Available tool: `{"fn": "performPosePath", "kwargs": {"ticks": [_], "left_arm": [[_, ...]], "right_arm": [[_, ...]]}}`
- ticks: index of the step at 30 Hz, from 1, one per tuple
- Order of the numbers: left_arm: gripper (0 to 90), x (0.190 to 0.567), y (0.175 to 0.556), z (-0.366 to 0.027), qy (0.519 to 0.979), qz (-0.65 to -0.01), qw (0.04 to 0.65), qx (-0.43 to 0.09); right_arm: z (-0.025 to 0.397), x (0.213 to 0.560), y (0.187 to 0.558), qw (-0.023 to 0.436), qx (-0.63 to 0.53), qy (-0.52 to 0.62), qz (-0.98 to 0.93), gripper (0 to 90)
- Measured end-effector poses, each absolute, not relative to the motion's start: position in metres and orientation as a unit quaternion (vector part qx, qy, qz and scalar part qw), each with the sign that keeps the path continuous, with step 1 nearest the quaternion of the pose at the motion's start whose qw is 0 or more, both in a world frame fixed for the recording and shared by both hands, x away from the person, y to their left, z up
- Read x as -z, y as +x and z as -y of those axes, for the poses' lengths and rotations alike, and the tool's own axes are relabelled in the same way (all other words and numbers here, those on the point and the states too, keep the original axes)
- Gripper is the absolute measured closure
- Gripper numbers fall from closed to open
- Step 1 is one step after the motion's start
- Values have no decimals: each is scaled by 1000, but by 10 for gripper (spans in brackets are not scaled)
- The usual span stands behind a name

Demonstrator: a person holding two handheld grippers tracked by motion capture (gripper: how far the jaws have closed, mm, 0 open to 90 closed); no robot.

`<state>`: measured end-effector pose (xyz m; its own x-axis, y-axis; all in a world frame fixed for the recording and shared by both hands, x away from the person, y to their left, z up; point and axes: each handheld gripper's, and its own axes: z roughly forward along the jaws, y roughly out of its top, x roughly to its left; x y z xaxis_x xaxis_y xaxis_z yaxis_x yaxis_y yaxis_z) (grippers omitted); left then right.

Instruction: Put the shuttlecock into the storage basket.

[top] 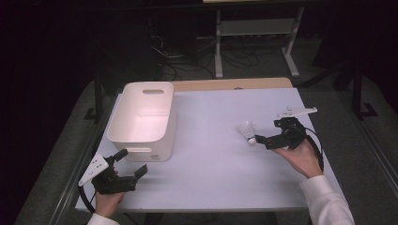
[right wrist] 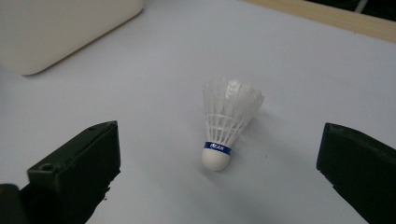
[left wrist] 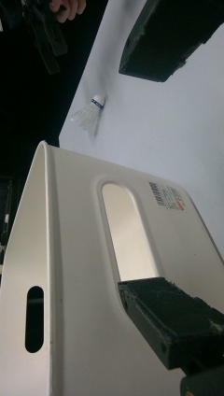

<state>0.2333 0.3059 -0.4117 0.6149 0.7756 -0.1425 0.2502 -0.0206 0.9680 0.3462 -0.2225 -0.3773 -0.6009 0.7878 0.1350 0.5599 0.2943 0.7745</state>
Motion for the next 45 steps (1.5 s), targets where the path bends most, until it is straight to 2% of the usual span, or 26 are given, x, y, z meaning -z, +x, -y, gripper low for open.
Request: {"fn": "performPosePath", "kwargs": {"ticks": [40, 42, 45], "left_arm": [[0, 411, 232, -300, 695, -357, 585, -218], [0, 411, 232, -299, 693, -359, 586, -217], [0, 411, 232, -300, 695, -357, 585, -218]], "right_arm": [[197, 411, 398, 55, -320, 450, -832, 0], [197, 413, 400, 52, -317, 451, -832, 5], [197, 416, 402, 39, -304, 456, -835, 93]]}}
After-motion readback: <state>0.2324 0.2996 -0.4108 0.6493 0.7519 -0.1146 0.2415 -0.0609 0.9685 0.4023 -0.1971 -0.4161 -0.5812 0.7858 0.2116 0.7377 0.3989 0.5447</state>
